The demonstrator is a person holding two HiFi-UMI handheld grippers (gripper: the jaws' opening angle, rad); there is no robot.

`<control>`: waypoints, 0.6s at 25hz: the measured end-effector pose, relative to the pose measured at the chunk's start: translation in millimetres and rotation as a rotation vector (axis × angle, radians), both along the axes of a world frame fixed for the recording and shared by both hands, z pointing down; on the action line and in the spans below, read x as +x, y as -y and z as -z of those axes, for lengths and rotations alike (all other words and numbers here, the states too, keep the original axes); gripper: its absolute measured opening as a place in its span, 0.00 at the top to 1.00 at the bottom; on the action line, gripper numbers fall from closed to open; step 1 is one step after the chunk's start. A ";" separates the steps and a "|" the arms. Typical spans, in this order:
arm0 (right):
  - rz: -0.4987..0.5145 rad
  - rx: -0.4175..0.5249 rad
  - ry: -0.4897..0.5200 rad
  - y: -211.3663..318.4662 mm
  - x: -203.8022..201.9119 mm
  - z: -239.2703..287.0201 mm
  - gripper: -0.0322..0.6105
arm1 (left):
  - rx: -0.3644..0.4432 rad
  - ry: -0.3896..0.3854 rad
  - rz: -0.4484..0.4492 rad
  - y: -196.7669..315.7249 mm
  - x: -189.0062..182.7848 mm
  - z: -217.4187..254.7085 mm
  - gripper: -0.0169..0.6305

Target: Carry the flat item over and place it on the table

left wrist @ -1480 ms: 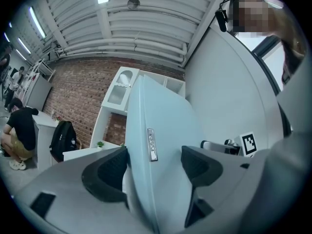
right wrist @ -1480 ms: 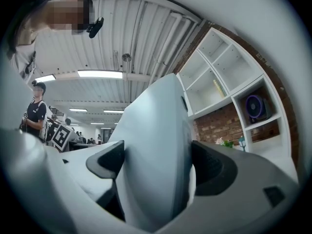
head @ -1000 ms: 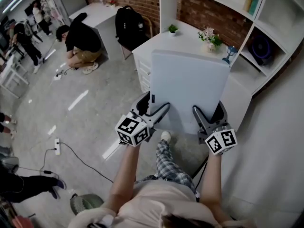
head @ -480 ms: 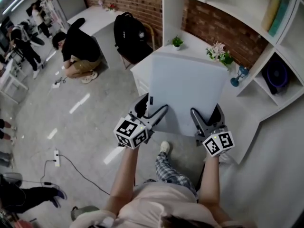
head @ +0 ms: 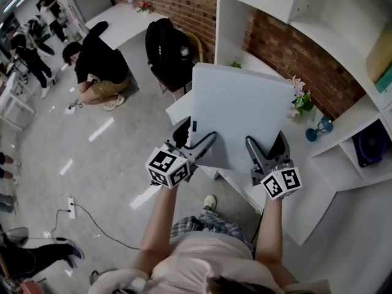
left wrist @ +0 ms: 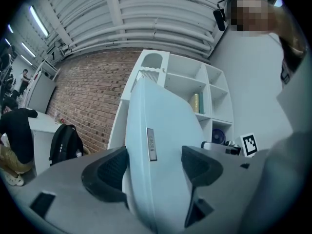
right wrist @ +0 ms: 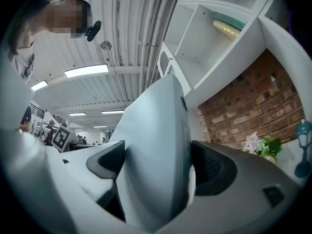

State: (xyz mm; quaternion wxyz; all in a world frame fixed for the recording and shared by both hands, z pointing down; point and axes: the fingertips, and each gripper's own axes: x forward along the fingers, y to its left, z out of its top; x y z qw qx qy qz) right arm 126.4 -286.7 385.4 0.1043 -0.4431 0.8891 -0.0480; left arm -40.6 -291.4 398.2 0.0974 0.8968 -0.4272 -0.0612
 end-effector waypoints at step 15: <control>-0.032 -0.078 0.028 100.2 -17.5 -17.4 0.28 | -0.052 0.001 -0.027 105.8 -18.4 -13.5 0.44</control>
